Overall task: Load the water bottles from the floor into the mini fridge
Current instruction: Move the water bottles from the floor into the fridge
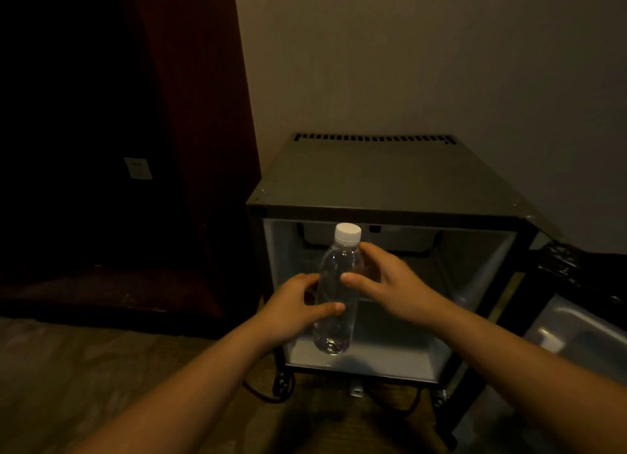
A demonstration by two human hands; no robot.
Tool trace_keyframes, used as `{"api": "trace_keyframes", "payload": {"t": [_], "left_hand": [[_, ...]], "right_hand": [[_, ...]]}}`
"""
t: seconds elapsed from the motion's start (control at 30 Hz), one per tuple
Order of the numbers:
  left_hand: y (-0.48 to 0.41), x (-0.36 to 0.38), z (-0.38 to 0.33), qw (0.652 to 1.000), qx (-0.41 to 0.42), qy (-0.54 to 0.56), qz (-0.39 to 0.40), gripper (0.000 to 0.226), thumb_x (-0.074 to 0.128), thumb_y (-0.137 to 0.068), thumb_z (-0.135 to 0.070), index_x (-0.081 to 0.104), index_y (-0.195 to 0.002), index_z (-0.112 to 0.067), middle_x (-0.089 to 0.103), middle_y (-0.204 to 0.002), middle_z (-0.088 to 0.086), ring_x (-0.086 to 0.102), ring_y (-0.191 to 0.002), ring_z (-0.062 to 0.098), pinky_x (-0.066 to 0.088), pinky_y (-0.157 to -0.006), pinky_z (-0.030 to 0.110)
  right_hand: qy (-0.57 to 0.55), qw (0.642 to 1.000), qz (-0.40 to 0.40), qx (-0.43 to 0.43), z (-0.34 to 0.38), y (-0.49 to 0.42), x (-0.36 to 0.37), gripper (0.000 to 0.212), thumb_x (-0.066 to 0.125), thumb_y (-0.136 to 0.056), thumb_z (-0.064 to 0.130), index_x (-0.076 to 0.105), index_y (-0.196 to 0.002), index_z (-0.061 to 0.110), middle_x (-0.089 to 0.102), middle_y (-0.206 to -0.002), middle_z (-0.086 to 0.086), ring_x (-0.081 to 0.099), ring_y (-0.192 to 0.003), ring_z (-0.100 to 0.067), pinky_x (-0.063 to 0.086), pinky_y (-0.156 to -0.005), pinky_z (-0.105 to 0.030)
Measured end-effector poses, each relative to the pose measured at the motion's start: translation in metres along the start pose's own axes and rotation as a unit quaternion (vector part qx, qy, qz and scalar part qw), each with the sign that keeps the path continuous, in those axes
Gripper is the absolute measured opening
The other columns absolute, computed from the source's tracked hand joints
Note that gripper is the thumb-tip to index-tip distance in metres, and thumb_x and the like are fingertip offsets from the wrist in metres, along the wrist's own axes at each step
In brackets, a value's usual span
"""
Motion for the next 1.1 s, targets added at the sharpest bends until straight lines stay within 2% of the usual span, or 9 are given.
{"api": "trace_keyframes", "payload": {"t": [0.13, 0.27, 0.33, 0.43, 0.57, 0.63, 0.77, 0.93, 1.1], "left_hand": [[-0.020, 0.027, 0.038, 0.998, -0.031, 0.036, 0.028, 0.037, 0.064, -0.084, -0.020, 0.057, -0.120, -0.016, 0.065, -0.116, 0.002, 0.061, -0.108, 0.012, 0.049, -0.096, 0.029], [-0.031, 0.051, 0.079, 0.997, -0.050, 0.023, 0.049, 0.035, 0.064, -0.085, -0.018, 0.057, -0.119, -0.017, 0.065, -0.102, -0.006, 0.059, -0.089, -0.004, 0.046, -0.075, 0.005], [-0.037, 0.059, 0.103, 0.996, -0.068, -0.001, 0.050, 0.033, 0.064, -0.084, -0.021, 0.060, -0.117, -0.015, 0.067, -0.099, -0.001, 0.060, -0.084, 0.001, 0.045, -0.071, 0.008], [-0.043, 0.070, 0.138, 0.993, -0.101, -0.015, 0.052, 0.028, 0.064, -0.084, -0.021, 0.062, -0.110, -0.012, 0.066, -0.091, 0.003, 0.059, -0.079, 0.006, 0.043, -0.067, 0.011], [-0.044, 0.086, 0.178, 0.988, -0.147, 0.001, 0.055, 0.027, 0.062, -0.086, -0.023, 0.059, -0.112, -0.019, 0.068, -0.095, 0.007, 0.065, -0.091, 0.019, 0.052, -0.083, 0.030], [-0.045, 0.091, 0.195, 0.986, -0.158, 0.003, 0.052, 0.030, 0.059, -0.087, -0.025, 0.057, -0.117, -0.021, 0.069, -0.099, 0.006, 0.065, -0.093, 0.016, 0.053, -0.087, 0.033], [-0.047, 0.099, 0.217, 0.985, -0.166, 0.015, 0.037, 0.034, 0.055, -0.089, -0.025, 0.053, -0.123, -0.023, 0.068, -0.100, 0.002, 0.065, -0.094, 0.011, 0.052, -0.087, 0.029], [-0.051, 0.093, 0.235, 0.978, -0.195, 0.053, -0.054, 0.036, 0.052, -0.092, -0.017, 0.052, -0.127, -0.013, 0.063, -0.117, 0.006, 0.059, -0.108, 0.016, 0.047, -0.096, 0.029], [-0.052, 0.094, 0.239, 0.974, -0.197, 0.080, -0.079, 0.043, 0.047, -0.094, -0.014, 0.040, -0.136, -0.017, 0.051, -0.123, -0.007, 0.048, -0.115, 0.007, 0.039, -0.101, 0.026]], "right_hand": [[0.036, 0.998, -0.033, 0.041, -0.054, -0.004, 0.011, 0.043, 0.065, -0.084, 0.028, 0.050, -0.124, 0.026, 0.063, -0.113, 0.010, 0.060, -0.107, -0.006, 0.049, -0.094, -0.029], [0.022, 0.997, -0.023, 0.077, -0.098, -0.005, 0.037, 0.038, 0.066, -0.084, 0.027, 0.047, -0.116, 0.035, 0.058, -0.099, 0.023, 0.059, -0.100, -0.001, 0.048, -0.086, -0.021], [0.034, 0.994, -0.017, 0.098, -0.122, -0.008, 0.049, 0.039, 0.067, -0.083, 0.030, 0.049, -0.118, 0.032, 0.059, -0.101, 0.020, 0.059, -0.098, -0.002, 0.048, -0.084, -0.023], [0.057, 0.990, 0.007, 0.132, -0.153, -0.013, 0.068, 0.053, 0.067, -0.082, 0.033, 0.044, -0.129, 0.027, 0.059, -0.120, 0.009, 0.057, -0.109, -0.009, 0.049, -0.093, -0.029], [0.056, 0.987, 0.035, 0.147, -0.183, -0.018, 0.092, 0.055, 0.067, -0.082, 0.030, 0.042, -0.132, 0.027, 0.057, -0.128, 0.007, 0.054, -0.118, -0.010, 0.046, -0.099, -0.032], [0.052, 0.985, 0.039, 0.160, -0.198, -0.021, 0.101, 0.055, 0.067, -0.083, 0.029, 0.042, -0.131, 0.027, 0.056, -0.129, 0.006, 0.054, -0.118, -0.010, 0.046, -0.100, -0.031], [0.039, 0.983, 0.036, 0.176, -0.219, -0.028, 0.115, 0.055, 0.067, -0.082, 0.029, 0.042, -0.131, 0.026, 0.056, -0.130, 0.005, 0.053, -0.120, -0.012, 0.045, -0.101, -0.032], [0.034, 0.986, 0.021, 0.164, -0.228, -0.049, 0.122, 0.054, 0.070, -0.080, 0.025, 0.047, -0.129, 0.023, 0.059, -0.126, 0.000, 0.056, -0.117, -0.016, 0.047, -0.100, -0.035], [-0.016, 0.986, 0.031, 0.161, -0.228, -0.065, 0.133, 0.050, 0.067, -0.082, 0.015, 0.047, -0.127, 0.021, 0.057, -0.128, -0.002, 0.053, -0.119, -0.013, 0.042, -0.101, -0.027]]}}
Point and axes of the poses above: each hand's wrist, its own y-axis away from the middle knuckle, its own x-axis out of the palm, z = x × y, the point moved 8 cm from there along -y, towards the middle knuckle
